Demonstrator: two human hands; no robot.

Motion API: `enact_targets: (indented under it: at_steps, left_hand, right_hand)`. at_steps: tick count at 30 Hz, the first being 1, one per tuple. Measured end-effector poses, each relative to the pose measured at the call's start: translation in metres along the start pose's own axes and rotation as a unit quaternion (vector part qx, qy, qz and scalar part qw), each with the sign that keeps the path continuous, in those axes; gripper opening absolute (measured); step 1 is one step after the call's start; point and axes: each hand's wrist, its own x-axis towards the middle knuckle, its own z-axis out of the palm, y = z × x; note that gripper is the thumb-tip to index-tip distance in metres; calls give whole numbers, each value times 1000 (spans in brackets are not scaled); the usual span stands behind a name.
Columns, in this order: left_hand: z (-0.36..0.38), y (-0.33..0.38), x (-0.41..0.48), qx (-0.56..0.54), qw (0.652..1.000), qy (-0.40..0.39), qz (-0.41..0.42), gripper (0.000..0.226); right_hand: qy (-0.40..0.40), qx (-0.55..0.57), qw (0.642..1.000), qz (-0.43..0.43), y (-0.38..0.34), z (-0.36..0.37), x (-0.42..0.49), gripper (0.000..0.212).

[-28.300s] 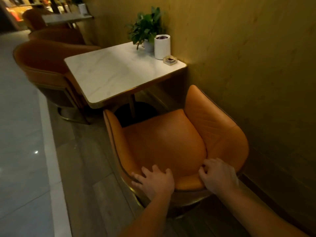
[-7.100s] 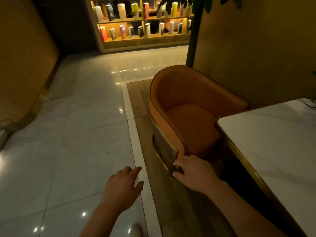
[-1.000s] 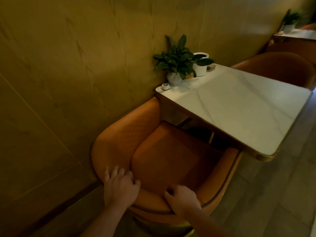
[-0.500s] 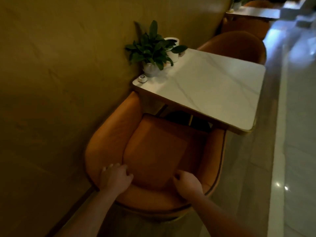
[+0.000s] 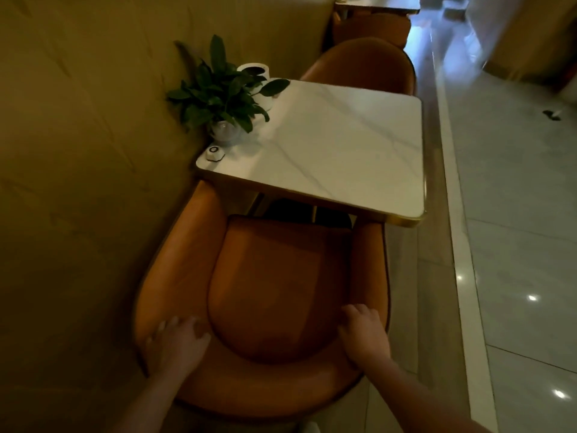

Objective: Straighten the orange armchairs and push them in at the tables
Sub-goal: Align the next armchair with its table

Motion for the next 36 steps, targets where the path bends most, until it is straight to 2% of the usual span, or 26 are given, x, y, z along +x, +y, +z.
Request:
enact_targets:
  at_steps: [5, 13, 16, 20, 24, 31, 36]
  left_hand:
    - [-7, -6, 36, -4, 1000, -25, -19, 57]
    - [-11, -8, 86, 3, 997, -14, -70, 67]
    - [-10, -18, 109, 30, 995, -39, -84, 74]
    - [-4, -31, 140, 64, 995, -57, -53, 79]
    - [-1, -42, 168, 93, 995, -47, -10, 82]
    - [4, -40, 202, 119, 993, -17, 16, 84]
    - [13, -44, 210, 138, 990, 21, 25, 85]
  right_hand:
    - [-25, -11, 999, 22, 12, 0, 41, 48]
    - [-13, -52, 998, 19, 30, -1, 75, 48]
    - [-15, -94, 995, 13, 34, 0, 78, 50]
    - [-25, -141, 990, 11, 36, 7, 79, 53]
    - [-30, -170, 983, 55, 29, 18, 79, 51]
    - [11, -187, 976, 107, 4, 19, 94, 49]
    - [40, -196, 974, 108, 24, 22, 96, 71]
